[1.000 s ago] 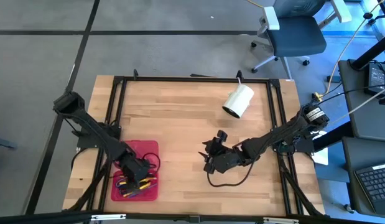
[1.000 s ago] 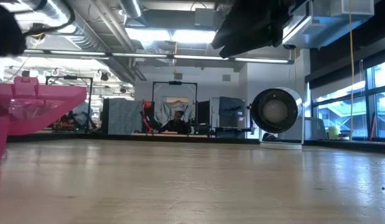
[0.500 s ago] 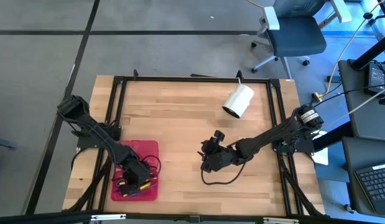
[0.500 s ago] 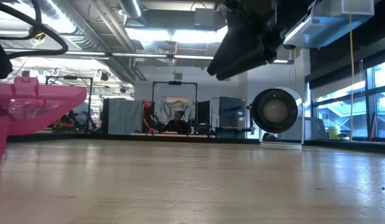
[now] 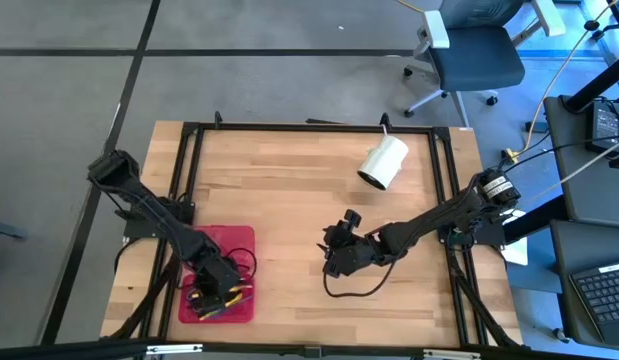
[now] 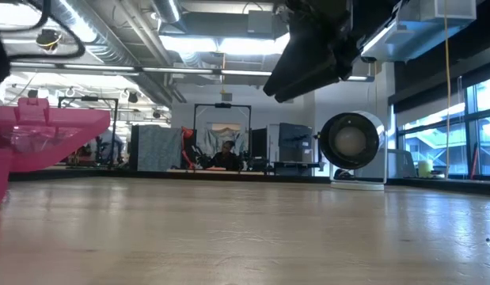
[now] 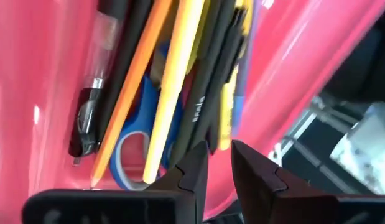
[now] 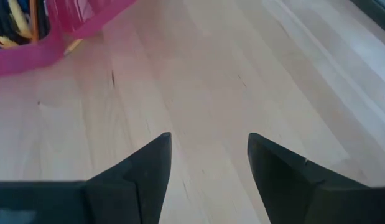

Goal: Pick & place school supplies into a supply box
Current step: Move the red supply box to the bottom center of the table

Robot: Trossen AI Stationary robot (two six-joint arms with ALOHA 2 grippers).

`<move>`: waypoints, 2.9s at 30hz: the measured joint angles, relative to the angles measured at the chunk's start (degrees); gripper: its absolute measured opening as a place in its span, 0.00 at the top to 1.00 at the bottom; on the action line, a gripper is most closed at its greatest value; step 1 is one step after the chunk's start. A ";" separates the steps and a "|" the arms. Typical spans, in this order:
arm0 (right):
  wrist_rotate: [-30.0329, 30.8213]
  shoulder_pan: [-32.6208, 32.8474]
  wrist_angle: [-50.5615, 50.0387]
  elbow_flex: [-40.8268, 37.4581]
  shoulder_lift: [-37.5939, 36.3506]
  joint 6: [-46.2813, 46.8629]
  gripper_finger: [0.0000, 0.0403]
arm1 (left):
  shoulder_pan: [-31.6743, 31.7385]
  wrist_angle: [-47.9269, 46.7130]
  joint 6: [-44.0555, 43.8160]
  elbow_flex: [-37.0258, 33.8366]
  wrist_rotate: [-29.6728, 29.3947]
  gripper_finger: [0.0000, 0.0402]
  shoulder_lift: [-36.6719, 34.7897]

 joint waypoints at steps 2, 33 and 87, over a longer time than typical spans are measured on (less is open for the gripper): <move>-0.02 0.00 1.28 0.00 0.00 -0.52 0.47 | -0.55 0.06 -0.98 0.00 -2.60 0.84 -2.69; -24.78 -1.02 37.71 12.32 16.75 -30.33 0.47 | -14.99 -15.68 -20.11 0.00 -21.40 0.83 -21.93; -14.32 -0.92 -26.30 68.09 47.60 -28.67 0.47 | -15.12 -16.28 -22.68 -0.02 -24.28 0.83 -21.52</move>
